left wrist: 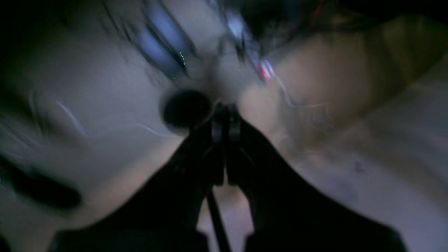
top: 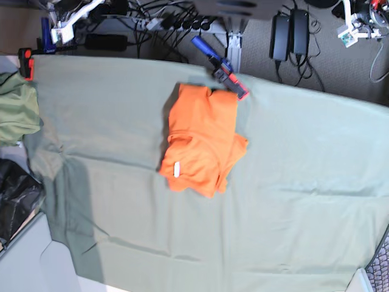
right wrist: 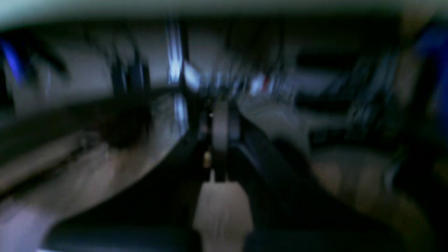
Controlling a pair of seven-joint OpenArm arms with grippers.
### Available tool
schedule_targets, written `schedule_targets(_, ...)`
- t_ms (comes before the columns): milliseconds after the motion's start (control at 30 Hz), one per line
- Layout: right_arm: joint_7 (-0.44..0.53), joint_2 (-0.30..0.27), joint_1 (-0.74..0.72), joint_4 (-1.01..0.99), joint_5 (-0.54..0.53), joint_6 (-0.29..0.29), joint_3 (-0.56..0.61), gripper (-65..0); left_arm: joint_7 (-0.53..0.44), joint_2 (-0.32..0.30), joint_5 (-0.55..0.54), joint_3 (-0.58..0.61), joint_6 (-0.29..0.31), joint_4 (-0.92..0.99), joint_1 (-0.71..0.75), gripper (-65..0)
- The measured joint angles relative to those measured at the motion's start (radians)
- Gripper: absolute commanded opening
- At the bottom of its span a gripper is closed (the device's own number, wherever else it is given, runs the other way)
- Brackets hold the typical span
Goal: Fold the T-shirt properly
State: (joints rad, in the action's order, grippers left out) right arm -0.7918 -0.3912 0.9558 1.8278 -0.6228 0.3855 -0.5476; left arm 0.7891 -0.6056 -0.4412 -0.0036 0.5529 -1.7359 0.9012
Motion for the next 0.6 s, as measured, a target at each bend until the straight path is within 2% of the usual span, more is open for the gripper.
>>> schedule_targets(100,-0.028,0.001,0.036,-0.135,0.057,0.000,0.090,-65.0,0.007,0.016,0.048,0.032,-0.100,0.234,-0.053,-65.0)
schedule_targets(167,-0.031,0.001,0.032,-0.244,0.098,-0.002,0.150,-65.0,0.023,0.030,0.050,0.069,-0.122,0.396,-0.128,-65.0)
schedule_targets(333,-0.061,0.005,-0.078,-0.549,0.204,-0.003,0.274,-65.0,0.004,0.105,0.045,0.230,-0.118,0.802,-0.389,-65.0)
schedule_targets(467,-0.060,0.007,-0.251,-0.787,0.208,-0.005,0.321,-65.0,-0.062,0.208,0.043,0.399,-0.156,1.136,-0.634,-65.0)
schedule_targets(600,-0.043,0.006,-0.436,-0.962,0.210,-0.006,0.326,-65.0,-0.161,0.330,0.040,0.497,-0.206,1.363,-0.819,-65.0)
